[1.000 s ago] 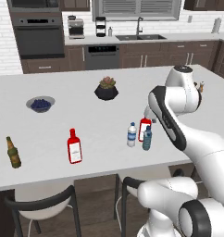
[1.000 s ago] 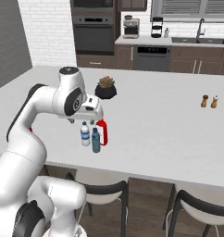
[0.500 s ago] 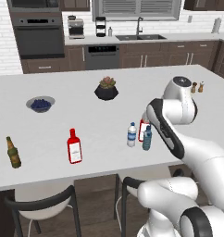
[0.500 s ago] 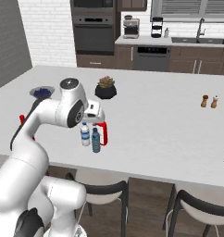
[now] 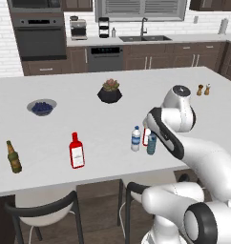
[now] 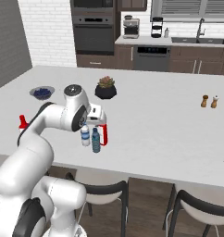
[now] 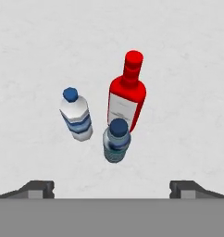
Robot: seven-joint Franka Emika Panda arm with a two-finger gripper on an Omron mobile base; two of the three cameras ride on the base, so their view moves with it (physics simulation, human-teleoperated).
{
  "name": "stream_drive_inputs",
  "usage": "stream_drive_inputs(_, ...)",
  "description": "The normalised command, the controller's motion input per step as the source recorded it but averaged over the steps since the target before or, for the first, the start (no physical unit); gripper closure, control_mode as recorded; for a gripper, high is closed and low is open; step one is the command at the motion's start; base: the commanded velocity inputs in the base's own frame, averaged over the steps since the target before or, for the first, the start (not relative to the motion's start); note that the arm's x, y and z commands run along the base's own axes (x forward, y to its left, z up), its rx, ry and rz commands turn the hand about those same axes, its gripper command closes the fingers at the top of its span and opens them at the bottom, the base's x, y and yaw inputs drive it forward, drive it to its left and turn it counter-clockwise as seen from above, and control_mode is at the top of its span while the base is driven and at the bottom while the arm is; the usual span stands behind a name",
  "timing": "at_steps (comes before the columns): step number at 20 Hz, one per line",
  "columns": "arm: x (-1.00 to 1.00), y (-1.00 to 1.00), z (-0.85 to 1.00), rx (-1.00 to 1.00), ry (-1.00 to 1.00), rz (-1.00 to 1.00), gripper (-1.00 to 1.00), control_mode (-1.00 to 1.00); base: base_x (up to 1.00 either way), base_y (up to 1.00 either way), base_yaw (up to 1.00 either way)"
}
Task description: Move the plastic bottles in the middle to the plastics group, and the glass bottles in the middle to the glass group.
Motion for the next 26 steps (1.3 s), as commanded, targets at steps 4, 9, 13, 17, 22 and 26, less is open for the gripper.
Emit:
stream_drive_inputs(4,0.09,0.01,-0.3,0.0,0.03,0.0,-1.0,-1.0,0.0,0.0,0.0)
stream_drive_inputs(9,0.0,0.0,-0.34,0.0,0.04,0.0,-1.0,-1.0,0.0,0.0,0.0)
stream_drive_inputs(13,0.01,0.0,-0.25,0.0,0.14,0.01,-1.0,-1.0,0.0,0.0,0.0)
stream_drive_inputs(17,0.07,0.0,-0.2,0.0,0.14,0.04,-1.0,-1.0,0.0,0.0,0.0)
stream_drive_inputs(22,0.12,0.0,-0.25,0.0,0.05,0.03,-1.0,-1.0,0.0,0.0,0.0)
stream_drive_inputs(26,0.23,0.0,-0.1,0.0,0.0,0.01,-1.0,-1.0,0.0,0.0,0.0)
